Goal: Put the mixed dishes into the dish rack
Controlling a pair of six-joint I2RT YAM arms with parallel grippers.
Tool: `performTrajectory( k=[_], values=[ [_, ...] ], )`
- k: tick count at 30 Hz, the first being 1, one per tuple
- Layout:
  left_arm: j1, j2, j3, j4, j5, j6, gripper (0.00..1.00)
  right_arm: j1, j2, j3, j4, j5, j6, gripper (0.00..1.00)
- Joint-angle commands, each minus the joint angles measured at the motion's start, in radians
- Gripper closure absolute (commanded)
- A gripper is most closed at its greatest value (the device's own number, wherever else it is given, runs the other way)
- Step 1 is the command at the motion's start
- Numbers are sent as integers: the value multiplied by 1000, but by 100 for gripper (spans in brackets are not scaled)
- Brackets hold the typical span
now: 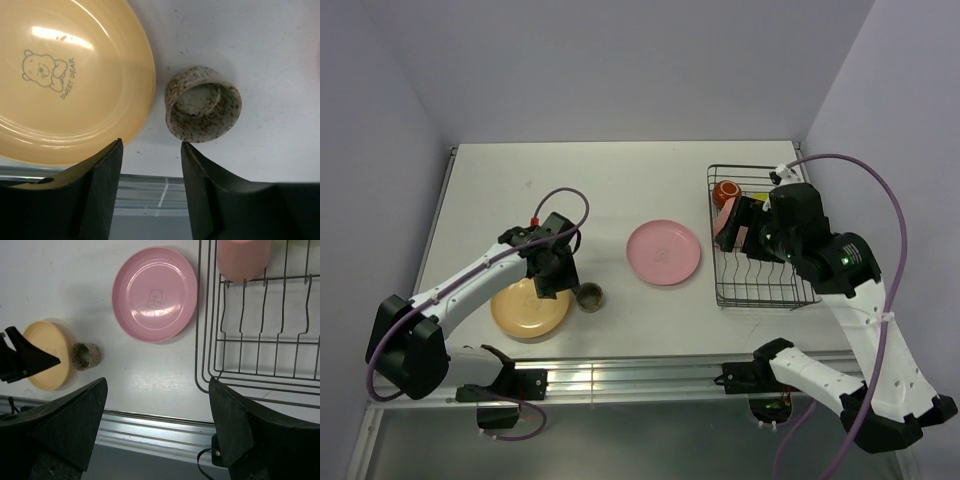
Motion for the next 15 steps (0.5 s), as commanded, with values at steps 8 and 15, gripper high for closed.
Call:
performTrajectory(
  k=[8, 15],
  values=[
    [-28, 102, -6, 119, -23, 44, 57, 3, -115, -42, -56, 14, 59, 11],
    [-68, 137, -7, 139, -18, 24, 60, 5, -140, -32, -88, 34, 61, 11]
  ],
)
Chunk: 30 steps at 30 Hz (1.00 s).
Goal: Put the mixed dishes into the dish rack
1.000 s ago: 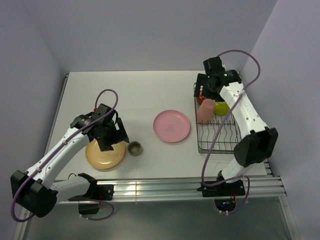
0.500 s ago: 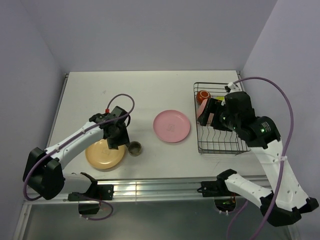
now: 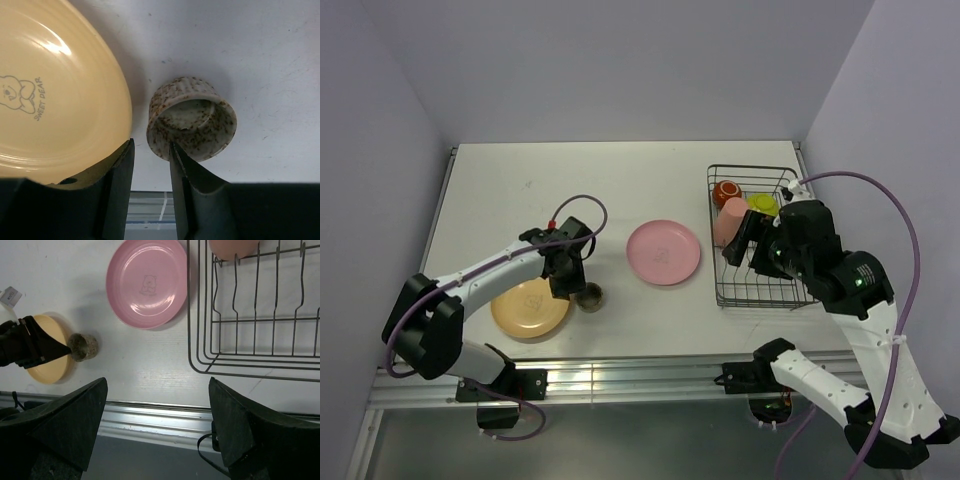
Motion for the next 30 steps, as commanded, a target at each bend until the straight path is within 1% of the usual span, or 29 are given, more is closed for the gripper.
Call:
performTrajectory(
  k=[1, 4, 11, 13, 14, 15, 16, 17, 18, 21, 22, 23, 24, 25, 26, 27, 28, 29, 30],
  values=[
    [-21, 9, 5, 34, -9, -3, 60, 3, -18, 16, -14, 26, 11, 11],
    [-29, 20, -12, 48, -15, -6, 59, 3, -21, 24, -16, 21, 11, 11],
    [-44, 52, -41, 91, -13, -10, 61, 3, -27, 18, -26, 12, 14, 11],
    [-47, 69, -36, 97, -15, -7, 64, 5, -30, 15, -28, 9, 16, 11],
    [-49, 74, -33, 99, -15, -6, 67, 3, -32, 12, -30, 7, 16, 11],
    [-49, 77, -29, 100, -13, -3, 74, 3, -32, 10, -30, 7, 17, 11],
    [-52, 81, -15, 99, -16, 2, 89, 5, -29, 9, -33, 4, 20, 12],
    [-52, 81, -3, 94, -18, 5, 98, 3, -27, 9, -34, 3, 19, 12],
    [-52, 83, 13, 83, -23, 8, 100, 5, -26, 10, -36, 0, 19, 12],
    [-58, 57, 121, 13, -32, 23, 100, 3, -6, 18, -36, -34, 17, 11],
    [-56, 37, 211, -12, -21, 31, 100, 3, 11, 19, -34, -48, 17, 11],
    [-58, 26, 262, -64, -10, 34, 100, 2, 22, 27, -25, -108, 14, 11],
    [-58, 13, 381, -88, 8, 43, 100, 2, 45, 38, -19, -146, 17, 11],
    [-56, 11, 446, -108, 43, 43, 100, 3, 54, 39, 2, -220, 19, 11],
    [-58, 11, 508, -151, 66, 39, 100, 3, 63, 44, 19, -262, 34, 11],
    [-56, 14, 625, -164, 91, 31, 100, 2, 79, 47, 35, -299, 43, 11],
    [-55, 18, 678, -170, 170, 28, 100, 2, 85, 58, 76, -336, 69, 11],
    [-53, 17, 717, -144, 221, 20, 100, 2, 91, 62, 105, -421, 83, 11],
    [-49, 3, 752, -115, 277, -12, 100, 0, 103, 67, 136, -472, 98, 11]
  ],
)
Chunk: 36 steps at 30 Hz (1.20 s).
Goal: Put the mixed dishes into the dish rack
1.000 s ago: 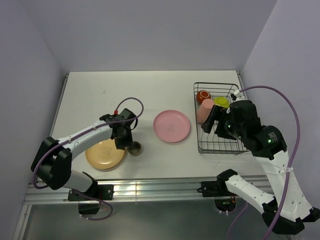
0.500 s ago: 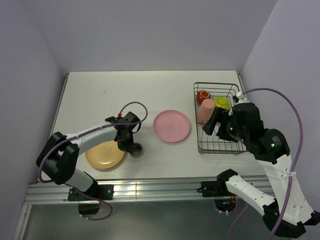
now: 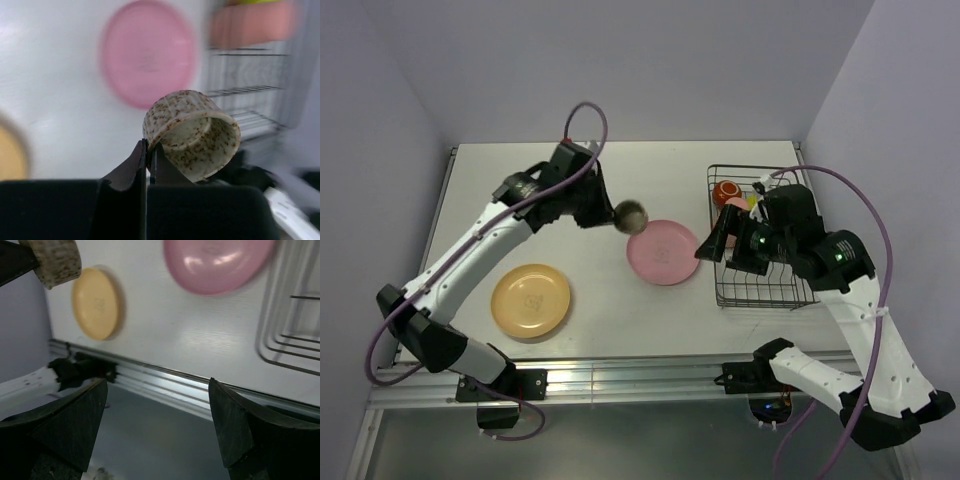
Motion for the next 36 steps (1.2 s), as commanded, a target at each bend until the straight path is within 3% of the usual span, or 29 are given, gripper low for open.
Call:
performTrajectory(
  k=[1, 5, 6, 9, 10, 14, 16, 20, 29, 36],
  values=[
    [8, -77, 122, 41, 311, -59, 100, 0, 24, 51, 200, -263, 91, 11],
    [29, -204, -112, 525, 629, -331, 100, -8, 24, 12, 462, -534, 255, 11],
    [32, -258, -261, 820, 670, -511, 100, -11, 13, -1, 519, -563, 294, 11],
    [35, -301, -452, 1178, 733, -768, 100, -16, -5, -67, 732, -637, 429, 11],
    [44, -309, -470, 1267, 742, -792, 100, -16, -5, -95, 803, -648, 472, 11],
    [57, -314, -494, 1370, 764, -864, 100, -16, -11, -159, 941, -677, 546, 11],
    [55, -315, -531, 1512, 762, -954, 100, -16, -14, -193, 1004, -685, 579, 11],
    [57, -315, -577, 1657, 745, -1065, 100, -16, -7, -195, 1020, -688, 578, 12],
    [57, -318, -631, 1735, 739, -1151, 100, -14, -8, -215, 1213, -702, 671, 11],
    [51, -324, -654, 1731, 739, -1165, 100, -16, 35, -167, 1231, -711, 668, 12]
  ],
)
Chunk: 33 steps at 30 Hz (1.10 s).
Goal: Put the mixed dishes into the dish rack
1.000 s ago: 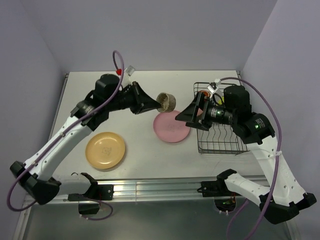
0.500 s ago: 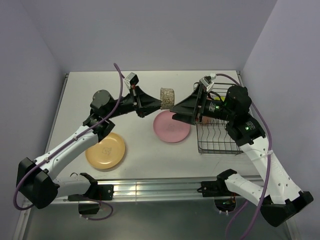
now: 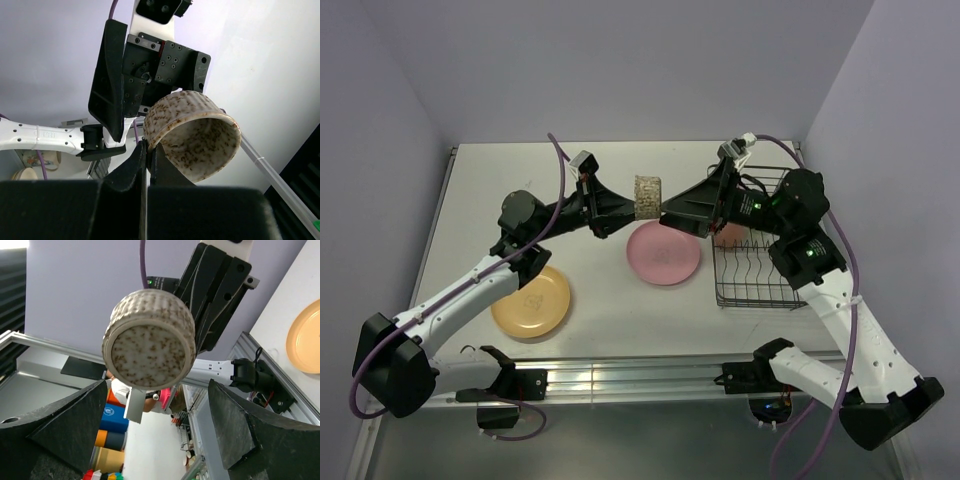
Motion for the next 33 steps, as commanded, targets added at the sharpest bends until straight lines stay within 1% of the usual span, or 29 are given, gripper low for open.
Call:
performTrajectory(
  k=[1, 8, 23, 33],
  values=[
    [-7, -39, -4, 94, 11, -23, 100, -4, 26, 43, 81, -25, 12, 12],
    [-10, -50, -18, 91, 16, -26, 100, -4, 57, 63, 130, -33, 35, 13],
    [-9, -32, -47, 157, 31, -68, 100, -5, 80, 56, 213, -42, 89, 16],
    [-5, -9, -47, 189, 40, -81, 100, -4, 86, 83, 127, -45, 24, 18]
  ],
)
